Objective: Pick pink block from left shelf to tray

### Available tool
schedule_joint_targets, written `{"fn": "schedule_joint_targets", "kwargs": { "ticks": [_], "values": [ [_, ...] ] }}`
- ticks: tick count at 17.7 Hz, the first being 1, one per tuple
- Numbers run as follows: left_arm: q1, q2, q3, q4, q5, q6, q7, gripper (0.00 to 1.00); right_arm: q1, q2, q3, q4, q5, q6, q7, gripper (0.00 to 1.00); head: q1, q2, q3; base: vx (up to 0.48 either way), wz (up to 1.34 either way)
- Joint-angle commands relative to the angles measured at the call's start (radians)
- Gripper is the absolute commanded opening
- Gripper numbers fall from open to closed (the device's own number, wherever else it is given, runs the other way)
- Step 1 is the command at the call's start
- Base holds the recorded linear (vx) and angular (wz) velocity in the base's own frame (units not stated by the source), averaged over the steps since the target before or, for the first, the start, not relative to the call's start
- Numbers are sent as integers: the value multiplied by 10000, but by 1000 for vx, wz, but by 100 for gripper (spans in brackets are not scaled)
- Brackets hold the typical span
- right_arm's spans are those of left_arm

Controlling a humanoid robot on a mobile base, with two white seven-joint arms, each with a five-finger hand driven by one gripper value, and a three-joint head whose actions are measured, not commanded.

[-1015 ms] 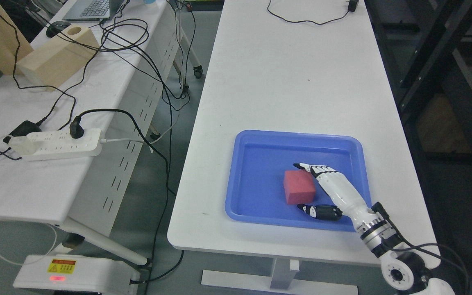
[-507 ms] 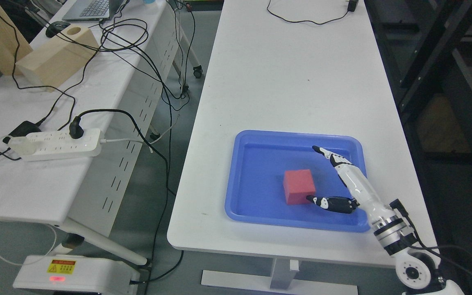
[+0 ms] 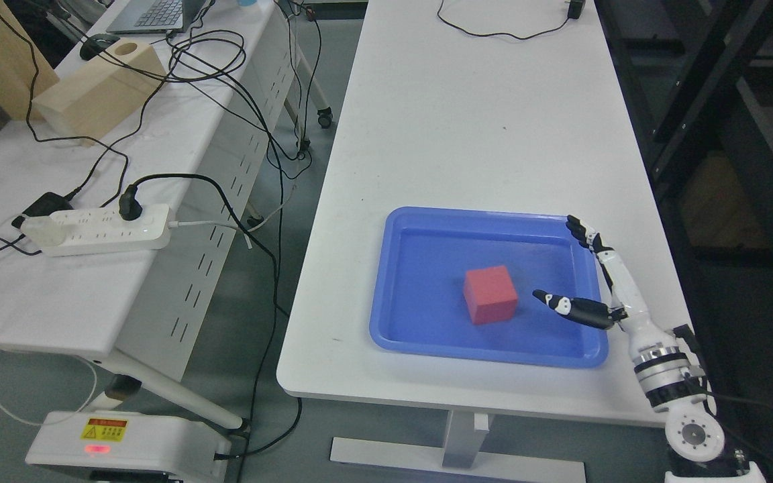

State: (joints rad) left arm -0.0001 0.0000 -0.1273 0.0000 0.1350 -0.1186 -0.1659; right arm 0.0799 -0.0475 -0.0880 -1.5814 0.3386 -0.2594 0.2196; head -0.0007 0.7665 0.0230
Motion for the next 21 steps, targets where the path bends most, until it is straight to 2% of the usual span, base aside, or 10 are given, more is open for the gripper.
{"fn": "schedule_joint_targets", "kwargs": {
  "ticks": [1,4,18,21],
  "values": [
    [200,175,0,-174,0,-10,3,100,14,300,-1343,29,-5915,1780,-18,99,0,0,0,-81,0],
    [200,175,0,-174,0,5,3,100,106,300,-1436,29,-6392,1812,59,99,0,0,0,-119,0],
    [200,175,0,-174,0,5,3,100,275,300,-1329,60,-6408,1720,412,99,0,0,0,-193,13],
    [200,175,0,-174,0,5,3,100,275,300,-227,60,-5905,1690,259,99,0,0,0,-150,-208]
  ]
}}
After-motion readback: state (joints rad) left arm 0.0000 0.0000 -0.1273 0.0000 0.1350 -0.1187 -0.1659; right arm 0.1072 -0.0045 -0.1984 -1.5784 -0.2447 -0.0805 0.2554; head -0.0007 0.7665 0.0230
